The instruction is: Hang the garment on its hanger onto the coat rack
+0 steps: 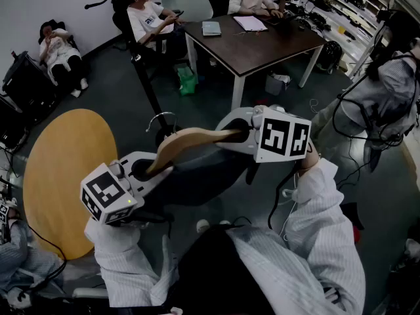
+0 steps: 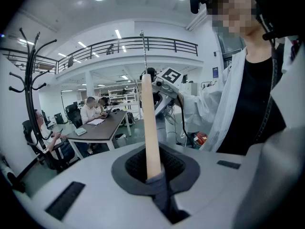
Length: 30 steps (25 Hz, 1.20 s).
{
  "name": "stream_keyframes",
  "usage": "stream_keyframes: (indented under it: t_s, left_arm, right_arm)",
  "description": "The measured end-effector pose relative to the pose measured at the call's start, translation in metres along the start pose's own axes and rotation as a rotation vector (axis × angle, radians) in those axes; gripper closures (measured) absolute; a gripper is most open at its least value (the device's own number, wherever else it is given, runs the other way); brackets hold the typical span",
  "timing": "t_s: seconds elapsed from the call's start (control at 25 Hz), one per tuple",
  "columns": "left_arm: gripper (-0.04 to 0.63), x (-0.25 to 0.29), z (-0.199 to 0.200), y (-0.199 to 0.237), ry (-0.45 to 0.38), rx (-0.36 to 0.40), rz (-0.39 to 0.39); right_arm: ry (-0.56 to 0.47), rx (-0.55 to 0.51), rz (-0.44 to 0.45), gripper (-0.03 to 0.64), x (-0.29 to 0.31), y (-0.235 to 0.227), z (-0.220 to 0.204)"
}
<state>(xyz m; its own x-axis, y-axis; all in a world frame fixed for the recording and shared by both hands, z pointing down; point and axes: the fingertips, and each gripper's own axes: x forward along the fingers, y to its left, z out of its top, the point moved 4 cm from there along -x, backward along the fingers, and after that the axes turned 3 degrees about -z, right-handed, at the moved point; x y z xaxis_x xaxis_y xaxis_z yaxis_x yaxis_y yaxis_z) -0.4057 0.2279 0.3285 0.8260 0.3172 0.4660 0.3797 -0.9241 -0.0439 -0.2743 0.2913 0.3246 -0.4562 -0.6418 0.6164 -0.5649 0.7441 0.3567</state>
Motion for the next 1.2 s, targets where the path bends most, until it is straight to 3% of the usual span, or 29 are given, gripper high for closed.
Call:
stream_keyframes:
  t_s: [0.92, 1.2]
  left_arm:
    - [0.584, 0.017, 0.014, -0.039, 0.003, -0.027, 0.033]
    - [0.584, 0.026, 0.024, -0.021, 0.004, -0.069, 0.027]
  right_arm:
    - [-0.019, -0.021, 0.031, 0.588, -0.029, 0.023, -0.011]
    - [-0.020, -0.018, 0.061, 0.588, -0.034, -0.001, -0.017]
